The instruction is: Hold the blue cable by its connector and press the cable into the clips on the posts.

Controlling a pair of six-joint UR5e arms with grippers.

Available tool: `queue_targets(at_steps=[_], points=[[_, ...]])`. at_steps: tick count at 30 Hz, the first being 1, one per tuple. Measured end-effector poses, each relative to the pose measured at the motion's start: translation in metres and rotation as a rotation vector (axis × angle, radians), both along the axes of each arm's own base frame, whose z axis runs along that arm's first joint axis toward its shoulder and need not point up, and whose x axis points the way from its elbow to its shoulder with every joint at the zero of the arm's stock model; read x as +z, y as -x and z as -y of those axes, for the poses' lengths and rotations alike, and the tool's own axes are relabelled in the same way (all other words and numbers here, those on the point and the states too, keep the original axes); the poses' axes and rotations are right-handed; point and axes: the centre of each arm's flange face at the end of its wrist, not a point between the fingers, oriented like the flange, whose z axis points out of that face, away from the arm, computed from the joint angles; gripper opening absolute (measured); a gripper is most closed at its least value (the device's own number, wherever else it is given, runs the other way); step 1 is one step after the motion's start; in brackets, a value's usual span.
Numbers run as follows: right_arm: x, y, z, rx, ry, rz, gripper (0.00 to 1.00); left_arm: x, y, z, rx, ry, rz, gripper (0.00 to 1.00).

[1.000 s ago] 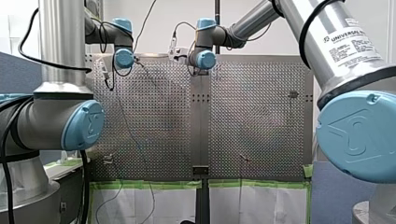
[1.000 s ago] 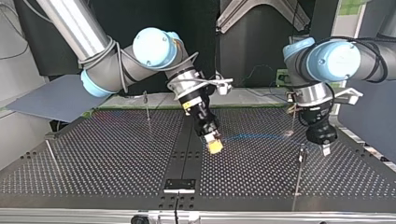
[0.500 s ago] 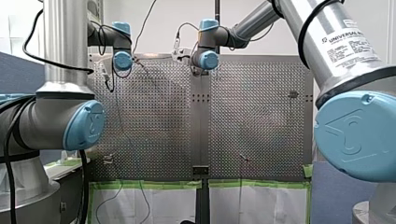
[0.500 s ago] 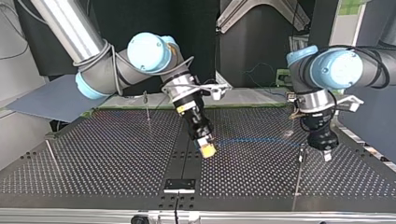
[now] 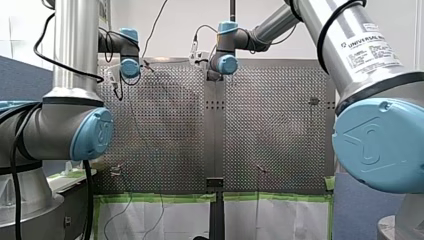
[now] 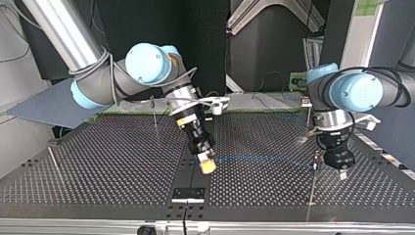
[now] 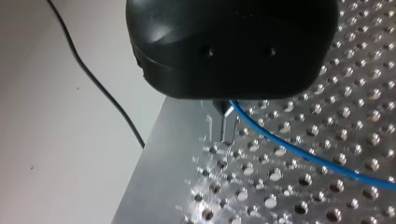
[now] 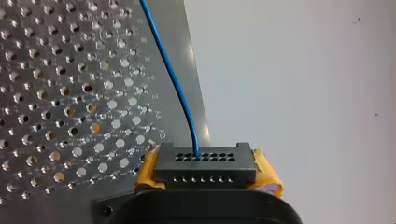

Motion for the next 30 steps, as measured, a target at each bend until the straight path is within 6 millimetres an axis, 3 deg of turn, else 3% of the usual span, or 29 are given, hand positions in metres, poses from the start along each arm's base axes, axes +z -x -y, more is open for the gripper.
queue_targets(at_steps=[7,16,30], points=[[-0.012,-0.009,0.018,-0.003,-0.011,-0.012,0.00,0.004,-0.009,-0.019,-0.010,0.009,0.020,0.00],[-0.023,-0.023,0.036,0.005,-0.028,-0.025,0.00,0.008,-0.013,-0.020,-0.070,0.009,0.032,0.00],[-0.007,-0.025,0.054,0.005,-0.012,0.003,0.00,0.010,-0.017,-0.024,-0.117,0.055,0.061,0.00]])
